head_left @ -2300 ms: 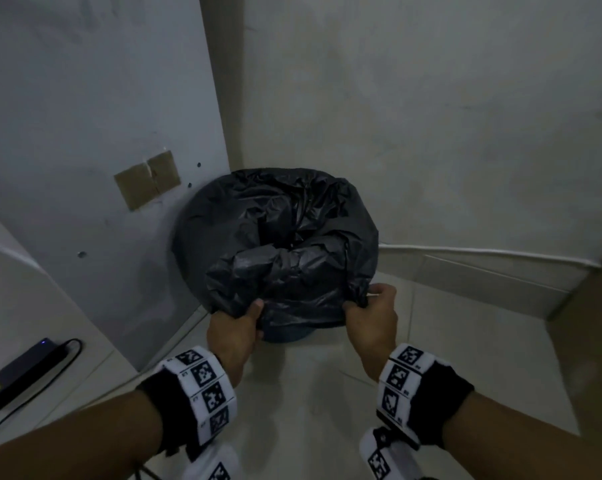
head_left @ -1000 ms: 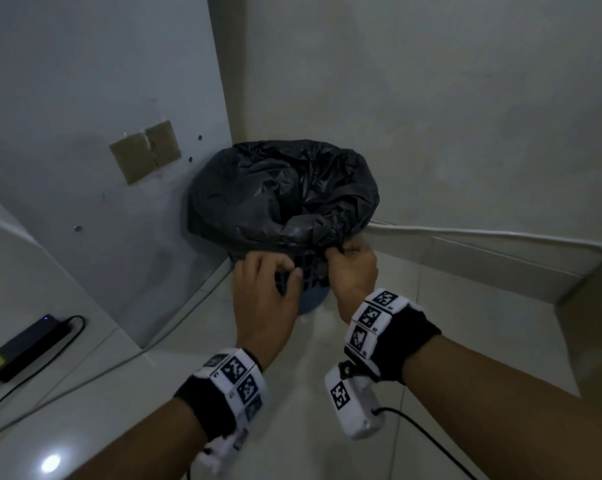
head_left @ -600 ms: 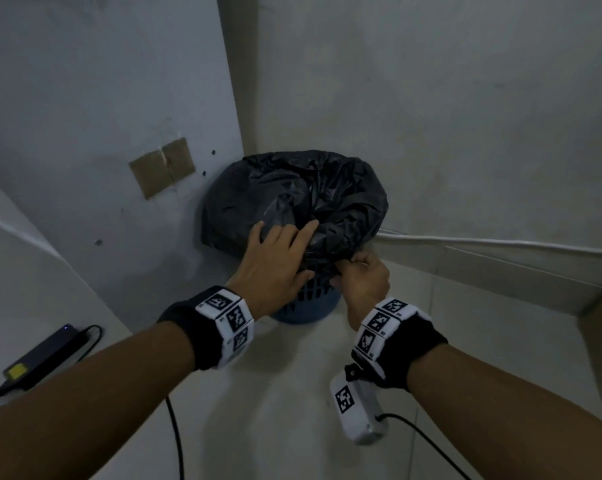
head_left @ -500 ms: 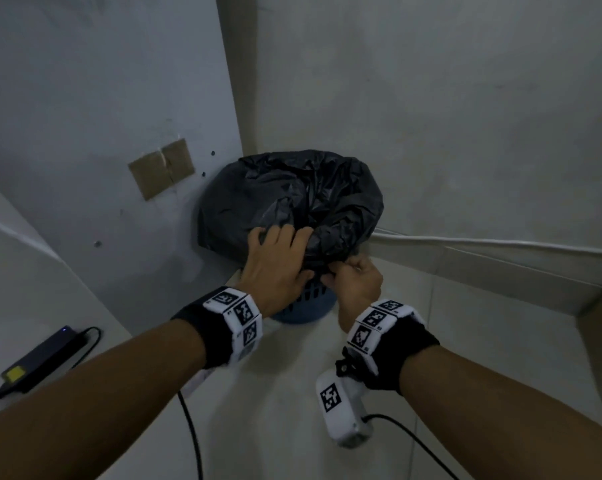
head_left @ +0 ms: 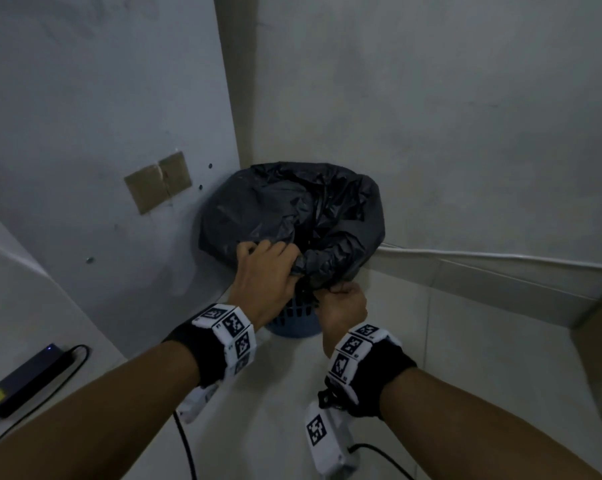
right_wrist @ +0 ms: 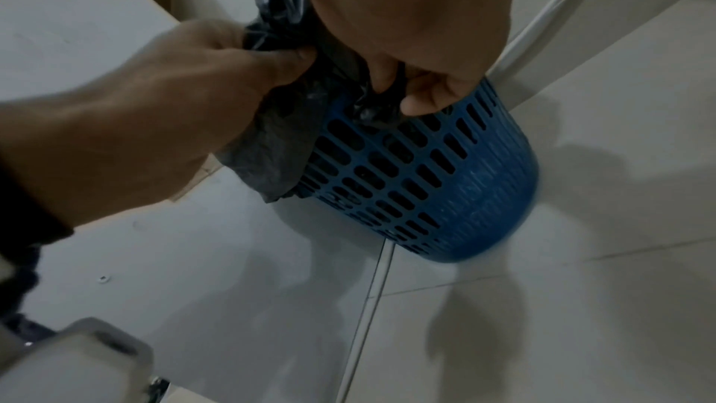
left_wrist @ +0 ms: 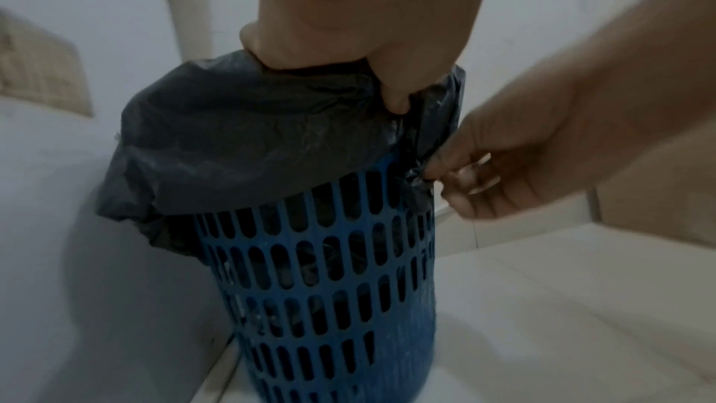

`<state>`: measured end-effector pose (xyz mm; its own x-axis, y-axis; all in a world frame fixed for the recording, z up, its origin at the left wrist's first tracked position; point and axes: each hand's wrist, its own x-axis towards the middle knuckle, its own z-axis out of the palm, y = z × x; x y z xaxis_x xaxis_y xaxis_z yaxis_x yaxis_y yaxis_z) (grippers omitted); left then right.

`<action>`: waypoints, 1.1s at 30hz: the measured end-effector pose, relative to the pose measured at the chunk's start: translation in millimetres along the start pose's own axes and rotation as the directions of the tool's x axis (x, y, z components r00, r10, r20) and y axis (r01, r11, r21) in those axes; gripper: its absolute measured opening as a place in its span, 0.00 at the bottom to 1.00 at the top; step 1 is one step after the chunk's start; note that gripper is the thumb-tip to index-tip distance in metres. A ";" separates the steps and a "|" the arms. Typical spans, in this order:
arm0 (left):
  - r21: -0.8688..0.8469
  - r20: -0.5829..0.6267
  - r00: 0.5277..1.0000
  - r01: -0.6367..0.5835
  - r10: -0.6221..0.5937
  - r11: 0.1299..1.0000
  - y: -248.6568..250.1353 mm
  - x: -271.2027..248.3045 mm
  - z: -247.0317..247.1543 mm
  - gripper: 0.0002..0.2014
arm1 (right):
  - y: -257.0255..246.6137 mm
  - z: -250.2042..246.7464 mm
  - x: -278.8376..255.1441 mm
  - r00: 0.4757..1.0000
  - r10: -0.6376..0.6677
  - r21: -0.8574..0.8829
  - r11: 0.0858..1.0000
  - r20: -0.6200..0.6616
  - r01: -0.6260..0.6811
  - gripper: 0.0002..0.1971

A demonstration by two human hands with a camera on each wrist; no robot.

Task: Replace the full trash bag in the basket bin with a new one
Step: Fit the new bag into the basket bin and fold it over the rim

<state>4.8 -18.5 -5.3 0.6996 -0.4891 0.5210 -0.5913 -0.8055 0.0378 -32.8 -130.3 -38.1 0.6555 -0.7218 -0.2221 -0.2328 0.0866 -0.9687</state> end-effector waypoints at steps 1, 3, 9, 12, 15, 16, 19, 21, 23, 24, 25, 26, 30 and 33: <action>-0.010 0.005 1.000 0.011 -0.011 1.000 0.1 0.0 -0.9 0.11 | 1.1 1.3 -0.5 0.999 -0.013 -0.005 1.000 -0.035 0.013 0.12; -0.024 0.026 0.999 0.035 -0.035 0.999 -1.5 0.2 -2.4 0.11 | 4.5 6.8 -1.0 0.999 -0.017 -0.010 1.000 -0.044 0.016 0.15; -0.001 0.132 0.986 0.103 -0.102 0.995 2.1 7.0 -3.8 0.05 | 5.1 17.7 -5.4 0.993 -0.018 0.035 0.999 -0.116 0.023 0.10; 0.002 0.121 0.987 0.105 -0.105 0.994 2.5 7.0 -3.8 0.05 | 5.7 16.2 -11.7 0.999 -0.045 0.081 0.996 0.017 0.044 0.07; -0.004 0.135 0.987 0.089 -0.088 0.996 3.4 8.8 -6.4 0.05 | 11.0 16.8 -17.3 0.982 -0.172 0.041 0.985 0.073 0.169 0.12; -0.002 0.154 0.985 0.080 -0.079 0.997 3.7 9.5 -7.4 0.05 | 13.3 16.2 -15.1 0.976 -0.213 0.024 0.977 0.049 0.212 0.11; -0.025 0.176 0.981 0.084 -0.079 0.996 0.5 13.1 -9.7 0.03 | 11.4 8.0 -4.8 0.962 -0.272 -0.041 0.961 0.015 0.272 0.06; -0.027 0.181 0.979 0.102 -0.095 0.994 -1.2 14.9 -9.9 0.04 | 10.8 4.9 4.0 0.956 -0.293 -0.082 0.952 0.017 0.293 0.05; -0.029 0.202 0.974 0.105 -0.097 0.994 -0.9 17.7 -9.9 0.05 | 11.1 5.3 8.8 0.962 -0.271 -0.123 0.955 -0.001 0.269 0.04; -0.032 0.214 0.972 0.108 -0.099 0.994 0.1 19.6 -9.9 0.06 | 10.9 5.7 10.6 0.968 -0.249 -0.132 0.960 -0.016 0.245 0.04; -0.035 0.226 0.969 0.111 -0.100 0.993 1.1 21.7 -10.0 0.06 | 10.1 7.0 11.8 0.976 -0.216 -0.119 0.970 -0.040 0.210 0.04; -0.038 0.236 0.966 0.115 -0.103 0.993 2.5 23.8 -10.3 0.07 | 8.8 8.3 13.5 0.981 -0.178 -0.086 0.981 -0.072 0.172 0.05; -0.037 0.243 0.964 0.123 -0.110 0.992 6.6 30.2 -7.6 0.07 | 6.9 17.5 12.0 0.990 0.008 0.097 0.995 -0.143 0.006 0.06; -0.027 0.240 0.964 0.127 -0.117 0.992 8.1 31.2 -7.1 0.07 | 10.9 22.1 10.5 0.992 0.127 0.215 0.969 -0.004 -0.123 0.07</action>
<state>19.0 -37.9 17.3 0.8395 -0.4574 0.2933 -0.5083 -0.8519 0.1262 -12.6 -121.7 -53.4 0.6174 -0.7078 -0.3432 -0.1520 0.3206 -0.9349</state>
